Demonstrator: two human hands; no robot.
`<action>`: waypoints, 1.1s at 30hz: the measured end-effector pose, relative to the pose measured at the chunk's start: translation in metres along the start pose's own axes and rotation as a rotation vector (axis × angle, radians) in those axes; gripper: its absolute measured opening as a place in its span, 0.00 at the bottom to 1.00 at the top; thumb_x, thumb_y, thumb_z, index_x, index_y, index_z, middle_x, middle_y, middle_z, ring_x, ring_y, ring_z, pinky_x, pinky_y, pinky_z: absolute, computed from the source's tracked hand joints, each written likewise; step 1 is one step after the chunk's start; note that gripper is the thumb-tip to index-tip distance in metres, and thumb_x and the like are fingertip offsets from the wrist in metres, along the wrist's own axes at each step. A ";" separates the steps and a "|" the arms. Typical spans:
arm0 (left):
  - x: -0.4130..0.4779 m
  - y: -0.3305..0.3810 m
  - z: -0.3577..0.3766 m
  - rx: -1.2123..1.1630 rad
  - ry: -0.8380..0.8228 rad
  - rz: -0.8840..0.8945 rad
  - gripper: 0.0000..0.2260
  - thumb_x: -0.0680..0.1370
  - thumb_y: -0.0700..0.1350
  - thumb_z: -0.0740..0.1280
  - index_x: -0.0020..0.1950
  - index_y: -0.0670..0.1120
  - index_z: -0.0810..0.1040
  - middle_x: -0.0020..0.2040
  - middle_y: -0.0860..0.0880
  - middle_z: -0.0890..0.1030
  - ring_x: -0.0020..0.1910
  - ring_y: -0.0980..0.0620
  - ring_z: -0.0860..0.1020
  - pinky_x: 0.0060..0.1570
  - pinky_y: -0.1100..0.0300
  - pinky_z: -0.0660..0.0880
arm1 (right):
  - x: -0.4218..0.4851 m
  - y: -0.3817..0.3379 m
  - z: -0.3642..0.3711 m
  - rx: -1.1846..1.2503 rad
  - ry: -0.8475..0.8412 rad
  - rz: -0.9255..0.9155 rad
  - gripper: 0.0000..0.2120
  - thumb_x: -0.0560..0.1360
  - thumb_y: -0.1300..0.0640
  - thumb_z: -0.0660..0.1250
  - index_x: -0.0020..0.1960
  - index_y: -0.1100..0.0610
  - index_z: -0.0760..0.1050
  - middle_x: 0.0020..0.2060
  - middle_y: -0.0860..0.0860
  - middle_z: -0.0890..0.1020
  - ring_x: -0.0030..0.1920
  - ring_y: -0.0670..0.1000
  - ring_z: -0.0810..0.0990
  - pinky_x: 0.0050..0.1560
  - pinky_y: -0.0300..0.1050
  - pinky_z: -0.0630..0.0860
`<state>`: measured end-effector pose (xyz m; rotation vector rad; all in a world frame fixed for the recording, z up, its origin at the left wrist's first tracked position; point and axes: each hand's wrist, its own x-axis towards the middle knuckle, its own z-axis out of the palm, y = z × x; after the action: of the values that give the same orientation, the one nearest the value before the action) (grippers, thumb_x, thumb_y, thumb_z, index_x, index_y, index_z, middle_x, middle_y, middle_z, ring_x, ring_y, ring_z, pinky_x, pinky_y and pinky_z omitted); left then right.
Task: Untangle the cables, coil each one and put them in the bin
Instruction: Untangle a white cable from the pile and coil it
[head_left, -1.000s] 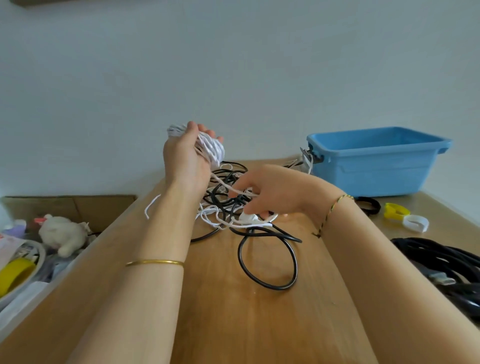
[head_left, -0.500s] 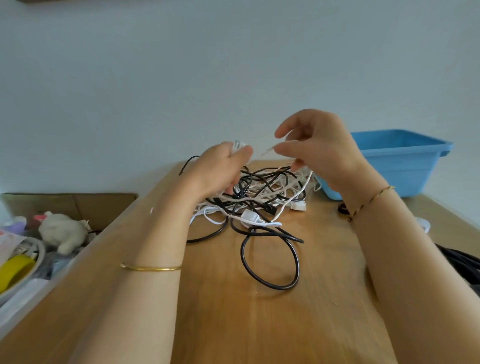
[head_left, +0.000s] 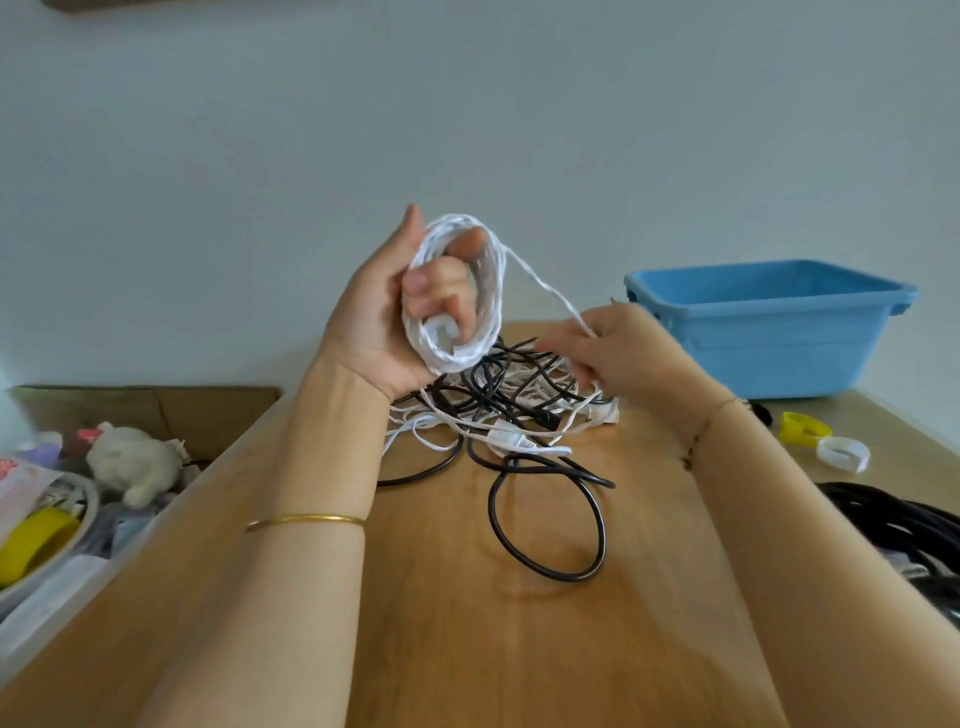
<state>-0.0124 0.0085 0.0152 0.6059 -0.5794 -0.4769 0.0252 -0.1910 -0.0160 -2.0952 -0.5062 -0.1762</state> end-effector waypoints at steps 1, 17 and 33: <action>0.000 -0.002 0.000 -0.080 0.055 0.085 0.22 0.79 0.51 0.61 0.51 0.30 0.77 0.25 0.47 0.72 0.23 0.50 0.74 0.34 0.58 0.79 | 0.000 -0.003 0.007 -0.092 -0.065 -0.018 0.11 0.76 0.53 0.67 0.39 0.58 0.80 0.20 0.45 0.73 0.19 0.41 0.66 0.25 0.33 0.68; 0.008 -0.008 -0.027 1.336 0.982 0.691 0.05 0.80 0.37 0.55 0.45 0.41 0.65 0.37 0.44 0.72 0.33 0.52 0.72 0.34 0.64 0.72 | -0.016 -0.058 0.012 -0.428 -0.163 -0.311 0.07 0.77 0.56 0.63 0.47 0.56 0.79 0.30 0.45 0.74 0.31 0.44 0.71 0.39 0.44 0.73; 0.002 -0.017 0.006 0.643 0.168 -0.170 0.11 0.72 0.50 0.70 0.41 0.42 0.81 0.20 0.55 0.68 0.17 0.61 0.66 0.24 0.66 0.72 | 0.006 -0.016 0.010 -0.115 0.213 -0.140 0.13 0.82 0.57 0.55 0.56 0.58 0.77 0.37 0.51 0.78 0.36 0.50 0.73 0.37 0.44 0.67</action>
<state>-0.0193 -0.0073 0.0092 1.3039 -0.5195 -0.3898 0.0231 -0.1732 -0.0069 -2.1218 -0.5236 -0.5141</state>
